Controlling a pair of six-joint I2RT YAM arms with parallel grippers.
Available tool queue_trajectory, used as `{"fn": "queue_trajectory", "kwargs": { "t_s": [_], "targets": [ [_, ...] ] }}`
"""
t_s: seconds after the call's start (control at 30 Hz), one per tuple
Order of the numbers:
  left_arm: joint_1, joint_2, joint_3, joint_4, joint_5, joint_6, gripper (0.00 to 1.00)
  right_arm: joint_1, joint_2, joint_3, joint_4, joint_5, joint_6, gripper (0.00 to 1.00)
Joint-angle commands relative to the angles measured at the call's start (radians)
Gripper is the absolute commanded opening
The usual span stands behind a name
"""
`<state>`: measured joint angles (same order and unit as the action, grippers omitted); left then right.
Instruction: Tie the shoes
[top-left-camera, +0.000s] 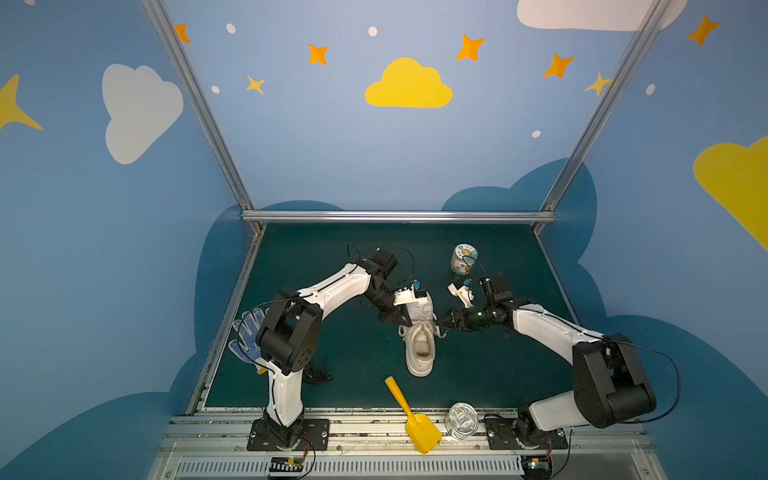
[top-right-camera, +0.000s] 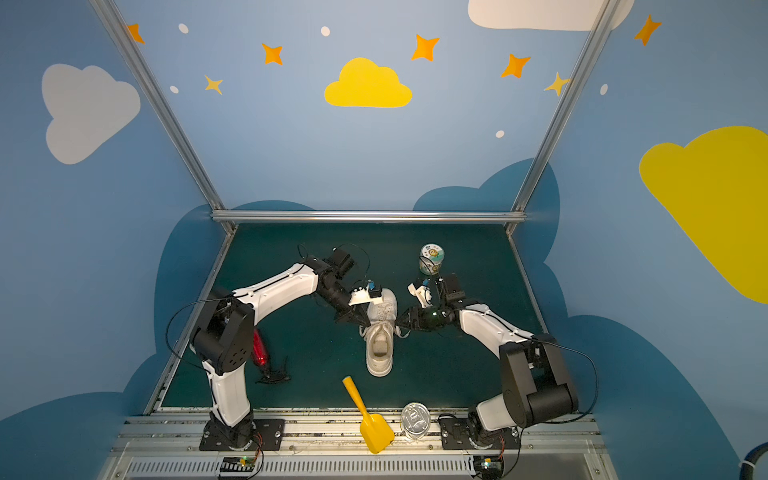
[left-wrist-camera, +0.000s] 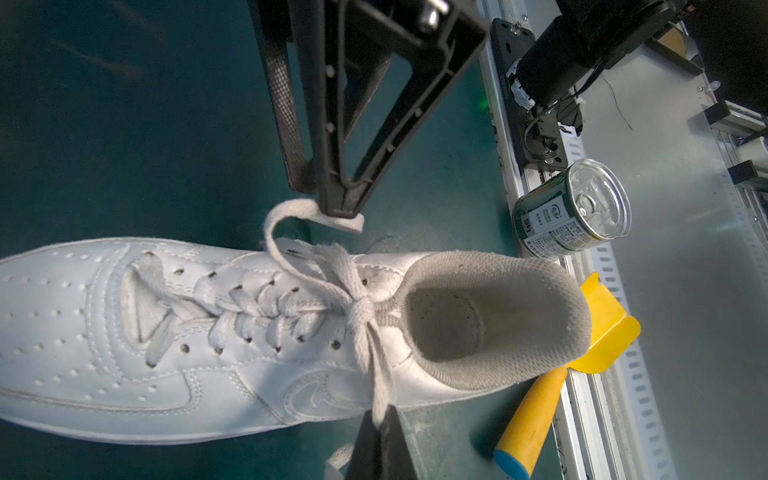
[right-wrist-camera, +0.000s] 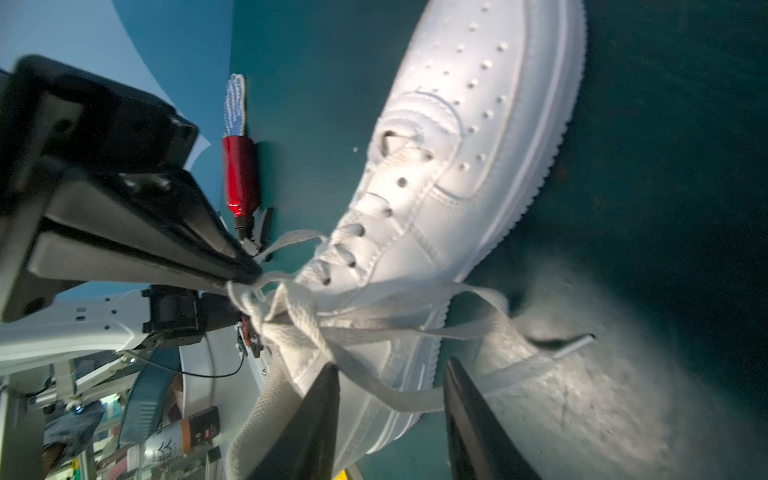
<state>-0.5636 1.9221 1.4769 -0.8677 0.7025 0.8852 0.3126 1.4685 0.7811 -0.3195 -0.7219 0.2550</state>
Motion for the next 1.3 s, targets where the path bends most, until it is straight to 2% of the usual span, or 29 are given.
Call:
{"fn": "queue_trajectory", "kwargs": {
  "t_s": [0.0,0.1,0.27,0.33,0.37,0.5,0.53,0.8,0.9,1.07,1.1,1.27],
  "targets": [
    [-0.001,-0.034,-0.007,-0.032,0.013,-0.001,0.03,-0.018,0.045,0.061,-0.100,0.113,-0.038,0.39],
    [-0.004,-0.038,-0.009,-0.033,0.011,-0.003,0.03,-0.019,0.111,0.147,-0.178,0.220,-0.047,0.37],
    [-0.004,-0.048,-0.019,-0.021,0.012,-0.010,0.03,-0.038,0.131,0.215,-0.294,0.443,-0.006,0.40],
    [-0.004,-0.048,-0.024,-0.020,0.014,-0.011,0.03,-0.050,0.114,0.222,-0.317,0.467,-0.015,0.41],
    [-0.005,-0.048,-0.022,-0.020,0.014,-0.011,0.03,-0.061,0.101,0.214,-0.308,0.433,-0.026,0.41],
    [-0.005,-0.043,-0.022,-0.021,0.015,-0.007,0.03,-0.066,0.010,0.119,-0.180,0.155,-0.137,0.39],
    [-0.005,-0.042,-0.019,-0.021,0.015,-0.007,0.03,-0.060,-0.017,0.091,-0.150,0.117,-0.152,0.39],
    [-0.005,-0.044,-0.020,-0.019,0.015,-0.008,0.03,-0.045,-0.158,-0.056,-0.003,-0.082,-0.121,0.39],
    [-0.007,-0.043,-0.018,-0.019,0.017,-0.010,0.03,-0.031,-0.151,-0.071,0.012,-0.150,-0.091,0.43],
    [-0.009,-0.040,-0.013,-0.021,0.015,-0.009,0.03,0.001,-0.093,-0.091,0.041,-0.201,-0.018,0.50],
    [-0.009,-0.038,-0.012,-0.021,0.016,-0.008,0.03,0.004,-0.079,-0.094,0.045,-0.182,-0.008,0.50],
    [-0.012,-0.039,-0.009,-0.024,0.015,-0.012,0.03,-0.001,-0.083,-0.062,-0.096,0.158,-0.010,0.42]
  ]
}}
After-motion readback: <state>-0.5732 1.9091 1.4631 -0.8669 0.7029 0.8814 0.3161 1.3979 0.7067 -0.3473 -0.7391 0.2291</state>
